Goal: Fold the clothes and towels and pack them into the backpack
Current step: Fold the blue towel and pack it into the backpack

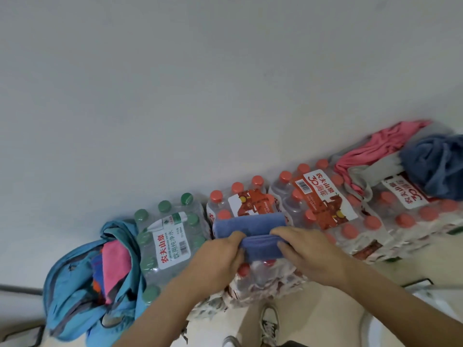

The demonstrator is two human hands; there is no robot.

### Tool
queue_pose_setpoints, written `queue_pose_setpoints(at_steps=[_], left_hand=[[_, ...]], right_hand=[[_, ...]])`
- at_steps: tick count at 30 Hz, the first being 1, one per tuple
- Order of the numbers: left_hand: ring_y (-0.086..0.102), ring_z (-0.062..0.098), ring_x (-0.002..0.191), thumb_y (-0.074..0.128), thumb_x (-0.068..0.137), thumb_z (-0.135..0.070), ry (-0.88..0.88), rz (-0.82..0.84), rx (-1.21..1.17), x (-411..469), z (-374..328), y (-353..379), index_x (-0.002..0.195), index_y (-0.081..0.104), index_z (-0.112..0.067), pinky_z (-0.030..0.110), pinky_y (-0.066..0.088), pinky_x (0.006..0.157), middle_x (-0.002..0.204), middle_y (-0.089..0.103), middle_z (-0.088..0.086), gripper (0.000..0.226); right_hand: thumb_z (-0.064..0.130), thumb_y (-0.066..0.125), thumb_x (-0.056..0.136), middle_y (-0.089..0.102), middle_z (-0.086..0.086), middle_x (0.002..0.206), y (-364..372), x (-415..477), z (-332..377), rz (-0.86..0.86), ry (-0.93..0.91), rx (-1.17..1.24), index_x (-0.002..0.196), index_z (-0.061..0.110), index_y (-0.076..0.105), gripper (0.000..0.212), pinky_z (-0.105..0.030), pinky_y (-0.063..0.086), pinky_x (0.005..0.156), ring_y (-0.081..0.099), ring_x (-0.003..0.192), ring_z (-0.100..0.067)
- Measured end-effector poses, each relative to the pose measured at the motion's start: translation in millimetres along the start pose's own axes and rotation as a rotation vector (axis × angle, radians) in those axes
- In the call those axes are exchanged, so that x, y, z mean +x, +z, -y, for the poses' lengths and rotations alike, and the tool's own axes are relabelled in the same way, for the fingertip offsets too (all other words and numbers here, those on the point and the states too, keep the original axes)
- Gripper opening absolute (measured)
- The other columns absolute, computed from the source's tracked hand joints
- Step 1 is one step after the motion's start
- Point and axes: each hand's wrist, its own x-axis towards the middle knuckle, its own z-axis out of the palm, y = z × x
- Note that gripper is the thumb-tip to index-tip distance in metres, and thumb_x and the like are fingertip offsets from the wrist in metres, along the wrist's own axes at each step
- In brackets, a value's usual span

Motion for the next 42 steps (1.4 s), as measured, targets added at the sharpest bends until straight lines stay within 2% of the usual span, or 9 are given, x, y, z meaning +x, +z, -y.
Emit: queue_pose_setpoints(at_steps=[8,10,16,20,29,31,35,39,42], left_hand=[[0.058,0.010,0.078,0.060,0.089,-0.035,-0.216,-0.149,-0.443,16,17,-3,0.097,0.057,-0.025,0.020,0.043,0.066,0.087,0.062,-0.009,0.013],[0.059,0.013,0.080,0.058,0.092,-0.036,-0.314,-0.202,-0.523,14,19,-2,0.092,0.058,-0.026,0.025,0.047,0.070,0.085,0.064,-0.009,0.009],[0.061,0.025,0.095,0.043,0.099,-0.036,-0.407,-0.247,-0.285,28,19,3,0.113,0.056,-0.016,0.031,0.045,0.079,0.102,0.067,0.004,0.027],[0.062,0.027,0.098,0.044,0.098,-0.036,-0.467,-0.224,-0.289,38,22,5,0.112,0.058,-0.016,0.034,0.048,0.085,0.107,0.068,0.007,0.028],[0.057,0.021,0.079,0.058,0.089,-0.037,-0.476,-0.405,-0.158,33,24,9,0.106,0.050,-0.024,0.034,0.049,0.068,0.089,0.058,-0.001,0.024],[0.053,0.022,0.081,0.070,0.079,-0.024,-0.321,-0.466,0.058,33,23,10,0.100,0.058,-0.022,0.035,0.047,0.066,0.090,0.053,0.000,0.024],[0.059,0.019,0.096,0.054,0.073,-0.023,0.146,-0.416,0.350,21,12,13,0.099,0.069,-0.022,0.029,0.037,0.086,0.104,0.066,-0.003,0.030],[0.051,0.013,0.125,0.046,0.081,-0.042,0.020,-0.254,0.372,4,5,26,0.129,0.057,-0.021,0.039,0.028,0.110,0.134,0.057,-0.004,0.053],[0.054,0.013,0.123,0.044,0.079,-0.044,-0.050,-0.202,0.381,6,3,29,0.129,0.058,-0.019,0.042,0.034,0.109,0.133,0.058,-0.003,0.057]], right_hand=[[0.026,0.034,0.102,0.065,-0.007,0.108,8,34,-4,-0.022,0.262,0.019,0.114,0.016,0.053,0.025,-0.036,0.048,0.083,0.062,0.095,-0.024],[0.025,0.034,0.102,0.065,-0.007,0.108,8,38,-3,-0.004,0.291,-0.005,0.114,0.014,0.052,0.025,-0.036,0.048,0.085,0.062,0.096,-0.024],[0.025,0.032,0.102,0.064,-0.006,0.106,11,51,-1,0.016,0.381,0.018,0.111,0.015,0.053,0.024,-0.030,0.045,0.083,0.060,0.094,-0.021],[0.023,0.044,0.099,0.066,-0.008,0.097,12,56,-4,-0.055,0.468,0.270,0.099,0.012,0.062,0.021,-0.026,0.039,0.071,0.058,0.086,-0.020],[0.020,0.068,0.085,0.066,-0.002,0.082,10,63,-18,-0.131,0.553,0.648,0.081,0.015,0.063,0.009,-0.027,0.048,0.071,0.062,0.080,-0.017],[0.019,0.068,0.085,0.060,0.000,0.074,9,62,-21,-0.118,0.533,0.675,0.083,0.014,0.058,0.012,-0.026,0.044,0.064,0.058,0.071,-0.015],[0.021,0.065,0.086,0.054,0.003,0.067,6,66,-26,-0.051,0.465,0.634,0.085,0.018,0.052,0.014,-0.025,0.039,0.057,0.050,0.059,-0.010],[0.028,0.063,0.088,0.055,0.006,0.075,-2,61,-22,-0.068,0.397,0.337,0.089,0.027,0.048,0.015,-0.021,0.040,0.056,0.053,0.063,-0.008],[0.021,0.076,0.072,0.059,0.000,0.098,2,57,-9,-0.380,0.020,-0.186,0.107,0.024,0.059,0.039,-0.027,0.049,0.064,0.059,0.081,-0.017]])
